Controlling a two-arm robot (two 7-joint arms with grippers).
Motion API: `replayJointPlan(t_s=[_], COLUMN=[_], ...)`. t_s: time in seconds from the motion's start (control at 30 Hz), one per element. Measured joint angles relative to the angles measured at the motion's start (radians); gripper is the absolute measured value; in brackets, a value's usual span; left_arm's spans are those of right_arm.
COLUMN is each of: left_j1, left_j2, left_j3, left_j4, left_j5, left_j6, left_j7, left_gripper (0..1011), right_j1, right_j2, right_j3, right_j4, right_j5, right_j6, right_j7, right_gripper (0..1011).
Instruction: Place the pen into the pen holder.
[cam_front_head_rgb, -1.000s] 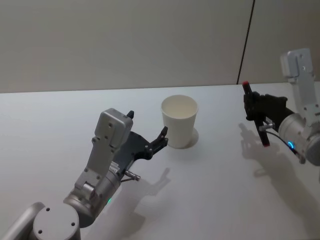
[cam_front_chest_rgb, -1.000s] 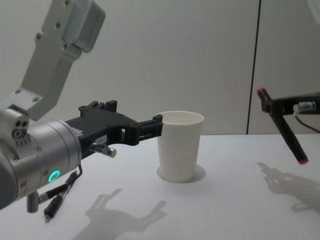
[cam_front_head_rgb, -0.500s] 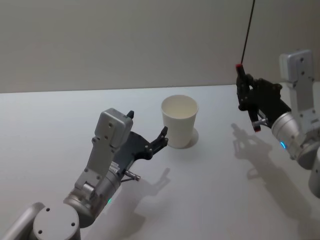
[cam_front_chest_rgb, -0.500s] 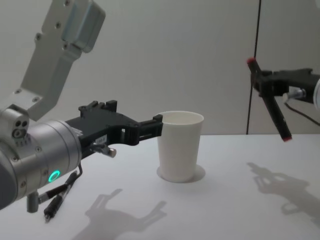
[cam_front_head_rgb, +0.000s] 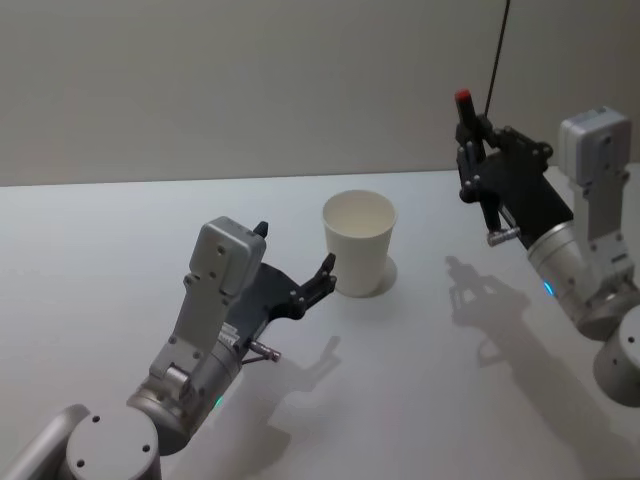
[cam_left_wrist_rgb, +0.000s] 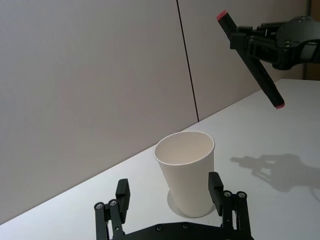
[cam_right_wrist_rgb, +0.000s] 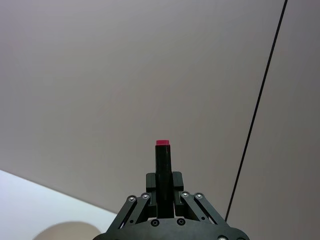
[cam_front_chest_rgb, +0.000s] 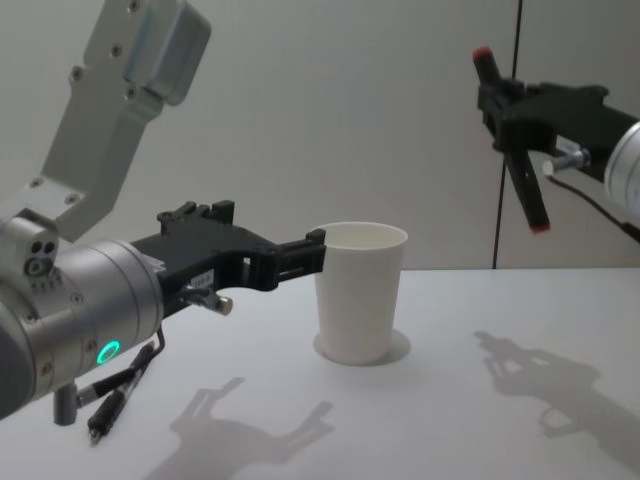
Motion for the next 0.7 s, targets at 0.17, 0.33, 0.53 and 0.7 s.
replayJointPlan(t_s=[0.17,0.33,0.53,0.7], left_j1=[0.0,0.0,0.0,0.0], left_j2=[0.0,0.0,0.0,0.0], left_j3=[0.0,0.0,0.0,0.0], left_j4=[0.0,0.0,0.0,0.0], left_j5=[0.0,0.0,0.0,0.0], left_j6=[0.0,0.0,0.0,0.0], left_j7=[0.0,0.0,0.0,0.0], left_gripper=[1000,999,1000,1000], right_j1=[0.003,0.005,0.006,0.008], right_j2=[-0.008,-0.014,-0.02,-0.024], right_j3=[-0.007,-0.012,-0.016,-0.019], right_j4=[0.014,0.02,0.023,0.027], right_j5=[-0.01,-0.014,-0.013,-0.007], right_j6=[-0.104,-0.174,-0.237,-0.268], right_j7=[0.002,0.007,0.015,0.023], right_gripper=[167,167,167,167])
